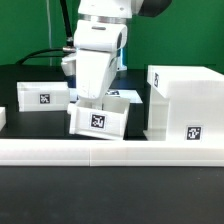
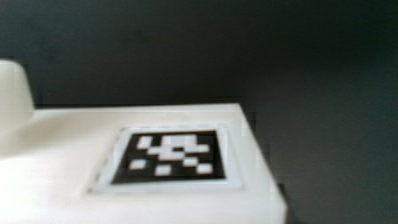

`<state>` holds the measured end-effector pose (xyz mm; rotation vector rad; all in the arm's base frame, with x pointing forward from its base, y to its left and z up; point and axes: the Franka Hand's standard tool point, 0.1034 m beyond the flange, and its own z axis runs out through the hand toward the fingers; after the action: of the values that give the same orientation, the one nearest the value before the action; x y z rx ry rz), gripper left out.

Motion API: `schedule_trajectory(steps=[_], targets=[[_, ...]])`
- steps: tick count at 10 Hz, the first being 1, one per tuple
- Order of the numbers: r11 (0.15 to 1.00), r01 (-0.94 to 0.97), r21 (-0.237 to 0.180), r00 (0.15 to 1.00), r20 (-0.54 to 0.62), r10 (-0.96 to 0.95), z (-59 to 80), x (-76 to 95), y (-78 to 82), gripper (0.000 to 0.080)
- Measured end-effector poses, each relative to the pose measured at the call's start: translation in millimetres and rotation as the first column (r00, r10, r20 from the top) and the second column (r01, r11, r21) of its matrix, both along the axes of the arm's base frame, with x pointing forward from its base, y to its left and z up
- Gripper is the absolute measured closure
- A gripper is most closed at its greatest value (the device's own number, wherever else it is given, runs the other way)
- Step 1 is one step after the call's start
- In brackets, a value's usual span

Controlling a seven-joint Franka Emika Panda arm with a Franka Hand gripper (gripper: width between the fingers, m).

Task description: Assemble drawer

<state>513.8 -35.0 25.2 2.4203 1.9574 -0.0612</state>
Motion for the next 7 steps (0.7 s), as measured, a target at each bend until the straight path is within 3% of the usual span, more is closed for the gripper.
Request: schedule_trajectory(steps=[7], targets=[[1.000, -0.009, 0.003, 1.000, 0.010, 0.009, -7.3, 6.3, 2.2, 0.0758]])
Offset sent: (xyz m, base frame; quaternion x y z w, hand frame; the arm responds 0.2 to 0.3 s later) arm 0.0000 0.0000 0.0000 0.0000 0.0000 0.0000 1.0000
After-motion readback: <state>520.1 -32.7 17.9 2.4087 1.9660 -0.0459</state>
